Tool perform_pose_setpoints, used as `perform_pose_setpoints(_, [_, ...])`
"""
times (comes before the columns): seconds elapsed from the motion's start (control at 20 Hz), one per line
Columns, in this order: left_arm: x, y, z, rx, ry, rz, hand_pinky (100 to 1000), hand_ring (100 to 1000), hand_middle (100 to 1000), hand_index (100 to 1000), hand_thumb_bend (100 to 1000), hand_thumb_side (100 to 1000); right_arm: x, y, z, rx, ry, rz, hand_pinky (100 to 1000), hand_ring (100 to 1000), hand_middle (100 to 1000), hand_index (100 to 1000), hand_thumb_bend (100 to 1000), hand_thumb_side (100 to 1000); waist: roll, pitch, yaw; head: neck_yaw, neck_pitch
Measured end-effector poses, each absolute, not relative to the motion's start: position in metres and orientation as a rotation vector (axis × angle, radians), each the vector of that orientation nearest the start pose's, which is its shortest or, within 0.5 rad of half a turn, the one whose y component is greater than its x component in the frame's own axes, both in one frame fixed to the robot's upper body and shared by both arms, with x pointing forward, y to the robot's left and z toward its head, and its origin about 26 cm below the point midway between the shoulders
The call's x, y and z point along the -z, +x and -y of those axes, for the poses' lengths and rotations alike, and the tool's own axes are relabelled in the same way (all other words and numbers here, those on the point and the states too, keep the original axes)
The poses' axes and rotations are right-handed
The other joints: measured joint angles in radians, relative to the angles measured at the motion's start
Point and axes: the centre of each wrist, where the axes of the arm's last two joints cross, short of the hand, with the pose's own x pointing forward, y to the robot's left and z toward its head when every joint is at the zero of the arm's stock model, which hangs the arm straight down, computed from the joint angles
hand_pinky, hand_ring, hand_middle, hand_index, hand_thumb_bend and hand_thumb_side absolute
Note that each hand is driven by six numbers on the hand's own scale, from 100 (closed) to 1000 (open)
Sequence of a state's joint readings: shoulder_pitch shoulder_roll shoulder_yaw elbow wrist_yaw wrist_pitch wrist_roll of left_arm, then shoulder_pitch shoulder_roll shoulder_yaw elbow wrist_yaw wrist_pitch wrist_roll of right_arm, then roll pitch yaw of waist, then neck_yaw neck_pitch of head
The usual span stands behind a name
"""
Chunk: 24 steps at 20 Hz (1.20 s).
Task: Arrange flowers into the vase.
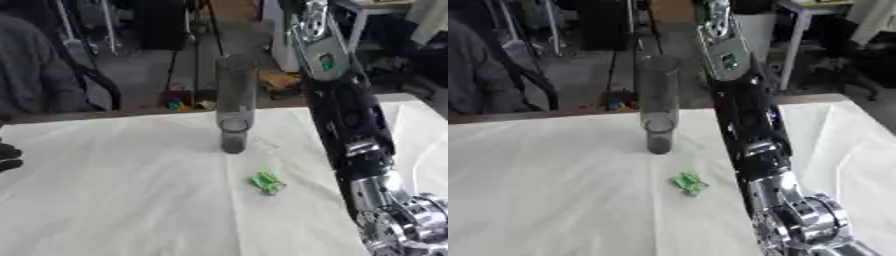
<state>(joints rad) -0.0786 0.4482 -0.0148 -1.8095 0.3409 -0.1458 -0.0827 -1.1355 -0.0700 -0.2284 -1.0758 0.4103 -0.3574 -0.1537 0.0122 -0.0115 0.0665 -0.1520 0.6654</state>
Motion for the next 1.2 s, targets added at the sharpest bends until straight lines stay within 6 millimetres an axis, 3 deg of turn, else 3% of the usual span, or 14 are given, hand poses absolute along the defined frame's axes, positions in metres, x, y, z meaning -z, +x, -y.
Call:
perform_pose_setpoints(0.65, [-0.108, 0.292, -0.307, 0.285, -0.143, 2.004, 756, 724, 635, 766, 609, 930, -0.285, 0.469, 0.143, -0.122, -0.179, 2.521, 100, 100, 100, 144, 100, 807, 0.022, 0.005, 0.059, -0.036, -0.018])
perform_pose_setpoints(1.2, [-0.11, 0.293, -0.304, 0.283, -0.161, 2.012, 757, 723, 634, 765, 608, 931, -0.28, 0.467, 0.143, -0.14, -0.257, 2.511, 100, 100, 100, 138, 100, 815, 0.033, 0.017, 0.076, -0.048, -0.029])
